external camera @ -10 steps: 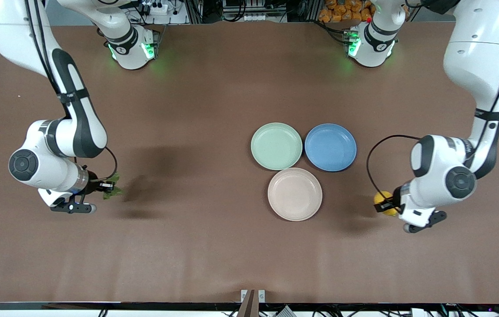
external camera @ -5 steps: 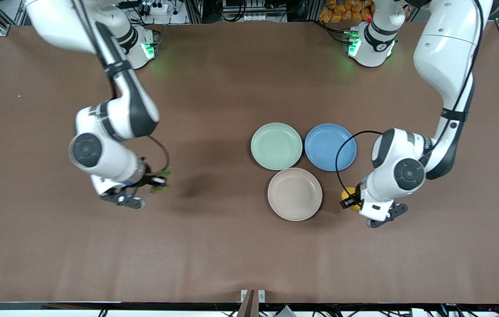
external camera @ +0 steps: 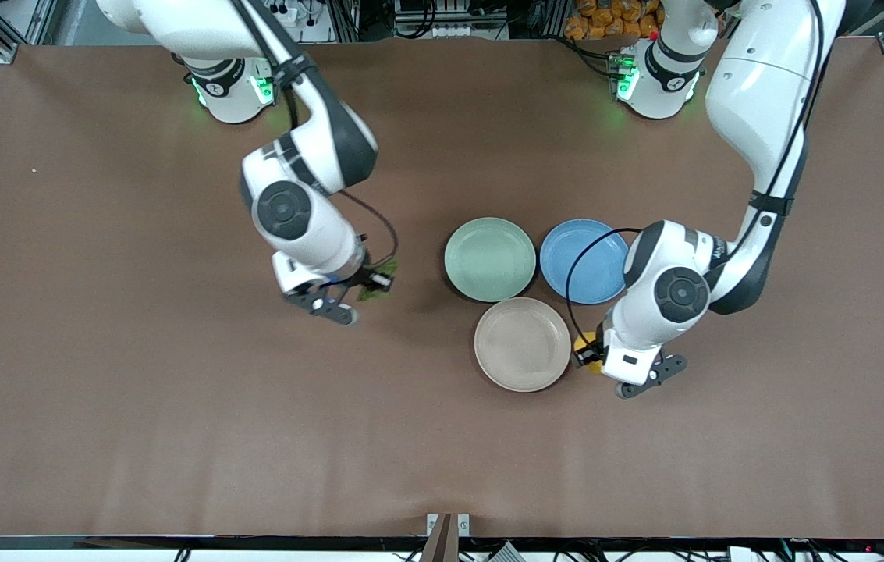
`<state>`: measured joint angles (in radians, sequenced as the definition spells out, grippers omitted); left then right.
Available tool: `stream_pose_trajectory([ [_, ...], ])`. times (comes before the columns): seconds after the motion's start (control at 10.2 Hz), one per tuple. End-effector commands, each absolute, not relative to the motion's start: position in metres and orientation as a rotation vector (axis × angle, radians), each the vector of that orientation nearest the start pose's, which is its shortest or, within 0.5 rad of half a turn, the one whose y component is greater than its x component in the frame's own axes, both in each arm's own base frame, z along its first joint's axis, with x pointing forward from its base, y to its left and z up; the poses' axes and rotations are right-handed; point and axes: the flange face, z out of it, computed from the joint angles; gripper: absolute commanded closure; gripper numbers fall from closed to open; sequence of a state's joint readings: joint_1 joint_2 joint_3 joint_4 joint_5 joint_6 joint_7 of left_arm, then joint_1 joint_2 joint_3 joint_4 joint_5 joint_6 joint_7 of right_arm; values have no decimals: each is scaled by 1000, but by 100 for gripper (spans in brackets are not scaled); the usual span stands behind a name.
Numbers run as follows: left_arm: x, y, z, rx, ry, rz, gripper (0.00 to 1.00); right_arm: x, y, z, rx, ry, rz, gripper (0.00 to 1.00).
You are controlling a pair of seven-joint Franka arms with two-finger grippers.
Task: Place lemon and lettuce in plates
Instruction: 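Carry the lemon and the lettuce toward the plates with both grippers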
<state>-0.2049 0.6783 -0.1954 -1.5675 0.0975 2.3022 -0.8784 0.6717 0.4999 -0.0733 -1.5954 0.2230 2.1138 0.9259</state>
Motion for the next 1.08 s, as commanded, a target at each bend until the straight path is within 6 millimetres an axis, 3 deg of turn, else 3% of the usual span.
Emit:
stream_pose_trajectory([
  [0.0, 655, -283, 250, -3148, -789, -96, 100, 538, 454, 325, -2876, 746, 103, 100],
  [0.49, 628, -336, 234, -3154, -743, -62, 100, 472, 545, 274, -2756, 864, 46, 100],
  [0.59, 626, -341, 234, -3149, -734, -75, 1, 457, 560, 266, -2735, 883, 36, 100],
  [0.69, 623, -347, 236, -3151, -705, -94, 0, 447, 568, 265, -2741, 862, 36, 82],
  [0.79, 625, -344, 238, -3148, -713, -98, 0, 447, 568, 265, -2738, 873, 41, 14],
  [0.88, 630, -336, 246, -3148, -732, -117, 0, 448, 567, 265, -2738, 882, 40, 0],
  [0.98, 644, -312, 261, -3138, -788, -155, 0, 451, 565, 267, -2738, 876, 32, 0],
])
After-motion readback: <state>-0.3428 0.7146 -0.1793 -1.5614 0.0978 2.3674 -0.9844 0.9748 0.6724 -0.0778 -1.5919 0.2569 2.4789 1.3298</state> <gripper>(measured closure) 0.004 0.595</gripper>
